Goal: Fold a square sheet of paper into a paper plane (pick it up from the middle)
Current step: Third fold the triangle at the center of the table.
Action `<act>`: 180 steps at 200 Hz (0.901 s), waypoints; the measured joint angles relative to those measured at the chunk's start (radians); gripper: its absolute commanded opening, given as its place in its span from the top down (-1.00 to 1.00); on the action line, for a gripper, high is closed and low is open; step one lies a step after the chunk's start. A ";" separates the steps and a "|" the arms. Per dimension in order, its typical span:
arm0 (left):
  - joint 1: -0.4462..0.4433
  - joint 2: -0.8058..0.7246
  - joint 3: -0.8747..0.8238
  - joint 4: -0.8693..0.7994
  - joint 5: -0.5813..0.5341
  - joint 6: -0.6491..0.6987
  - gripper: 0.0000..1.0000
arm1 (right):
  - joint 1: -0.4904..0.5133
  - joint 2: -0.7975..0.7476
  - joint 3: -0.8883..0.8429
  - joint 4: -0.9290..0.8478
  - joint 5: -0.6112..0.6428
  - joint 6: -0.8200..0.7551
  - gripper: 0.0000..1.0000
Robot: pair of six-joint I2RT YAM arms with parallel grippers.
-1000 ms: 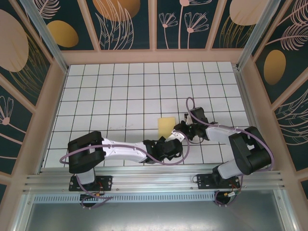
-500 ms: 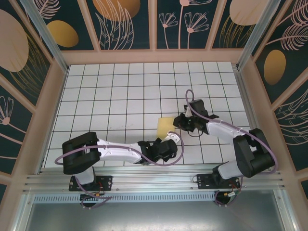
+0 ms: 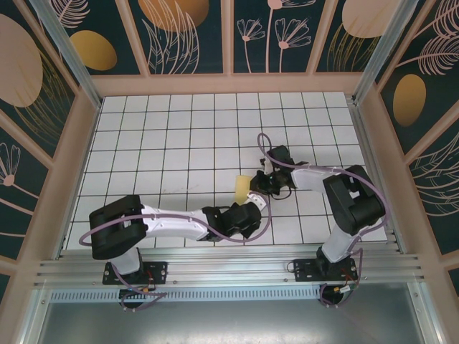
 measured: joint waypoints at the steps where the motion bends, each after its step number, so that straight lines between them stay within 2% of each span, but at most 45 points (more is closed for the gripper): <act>1: 0.001 0.000 -0.001 0.000 0.001 0.000 1.00 | 0.000 0.003 0.001 -0.002 0.000 -0.004 0.76; 99: 0.136 -0.018 -0.027 0.055 0.220 0.000 1.00 | 0.013 0.046 0.037 -0.010 -0.007 -0.093 0.75; 180: 0.213 -0.019 -0.065 0.102 0.312 -0.005 1.00 | 0.016 0.046 0.040 -0.013 -0.007 -0.115 0.74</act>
